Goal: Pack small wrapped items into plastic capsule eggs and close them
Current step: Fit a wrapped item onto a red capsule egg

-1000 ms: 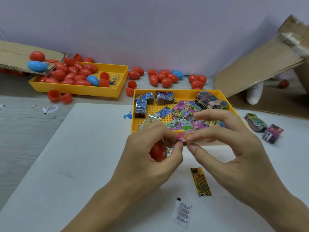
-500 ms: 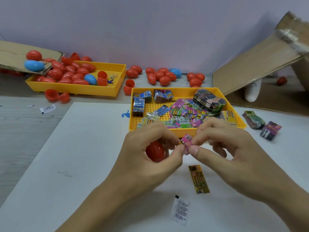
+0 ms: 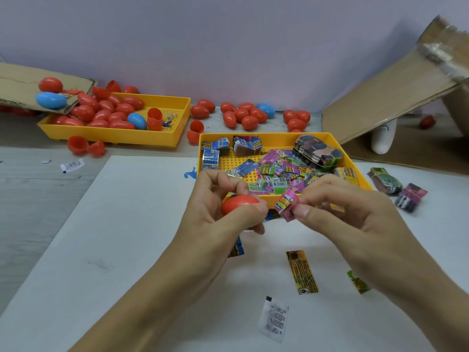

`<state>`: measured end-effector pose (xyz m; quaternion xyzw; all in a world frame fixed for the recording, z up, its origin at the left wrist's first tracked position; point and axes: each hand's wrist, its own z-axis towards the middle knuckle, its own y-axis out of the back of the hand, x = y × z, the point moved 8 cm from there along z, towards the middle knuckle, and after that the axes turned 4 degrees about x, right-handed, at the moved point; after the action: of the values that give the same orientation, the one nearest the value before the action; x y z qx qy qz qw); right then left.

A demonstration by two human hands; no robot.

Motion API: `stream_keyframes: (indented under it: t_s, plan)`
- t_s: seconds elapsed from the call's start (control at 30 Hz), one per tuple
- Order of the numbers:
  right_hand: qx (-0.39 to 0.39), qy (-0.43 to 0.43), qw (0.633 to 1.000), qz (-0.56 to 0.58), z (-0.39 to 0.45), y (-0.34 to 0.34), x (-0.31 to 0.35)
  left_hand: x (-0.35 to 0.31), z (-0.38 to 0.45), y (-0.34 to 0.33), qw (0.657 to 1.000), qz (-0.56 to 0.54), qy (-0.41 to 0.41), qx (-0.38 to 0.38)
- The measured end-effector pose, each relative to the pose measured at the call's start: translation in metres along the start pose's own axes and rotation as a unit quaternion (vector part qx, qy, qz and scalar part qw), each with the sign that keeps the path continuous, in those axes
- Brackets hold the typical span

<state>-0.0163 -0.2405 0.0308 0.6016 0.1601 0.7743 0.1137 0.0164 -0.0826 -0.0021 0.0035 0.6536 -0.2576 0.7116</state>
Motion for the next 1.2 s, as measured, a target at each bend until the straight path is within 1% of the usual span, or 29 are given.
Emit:
stream_keyframes:
  t_s: [0.1, 0.2, 0.27, 0.43, 0.5, 0.63, 0.73, 0.83, 0.93, 1.2]
  plan:
    - [-0.006, -0.001, 1.000, 0.006, 0.000, 0.001, 0.000, -0.004, -0.001, -0.001, 1.000, 0.000, -0.020, -0.005]
    - [-0.006, -0.007, 1.000, 0.017, 0.000, 0.001, 0.000, -0.009, -0.001, -0.001, 0.999, -0.010, -0.032, -0.028]
    - [-0.009, -0.009, 1.000, 0.028, 0.000, 0.002, 0.002, -0.010, 0.001, -0.003, 0.999, -0.033, -0.015, -0.027]
    - [-0.023, -0.018, 0.999, 0.045, 0.001, 0.004, 0.004, -0.001, 0.004, -0.006, 0.995, -0.094, 0.042, 0.014]
    - [-0.027, -0.024, 0.998, 0.052, 0.001, 0.005, 0.005, 0.005, 0.005, -0.004, 0.995, -0.089, 0.052, 0.010]
    - [-0.023, -0.033, 0.997, 0.059, 0.000, 0.004, 0.003, 0.001, 0.001, -0.003, 0.999, -0.033, 0.005, 0.001]
    - [-0.014, -0.033, 0.997, 0.074, 0.001, 0.002, 0.002, 0.000, -0.001, -0.006, 0.999, -0.033, -0.010, 0.017]
    - [-0.008, -0.030, 0.995, 0.094, 0.000, 0.000, 0.002, 0.002, 0.000, -0.003, 0.999, -0.052, -0.009, -0.003]
    - [0.003, -0.021, 0.994, 0.104, -0.001, -0.002, 0.005, 0.002, 0.001, 0.000, 0.999, -0.045, -0.008, -0.025]
    - [-0.011, -0.008, 0.996, 0.084, 0.001, -0.002, 0.004, 0.001, 0.000, 0.000, 1.000, -0.008, -0.005, -0.018]
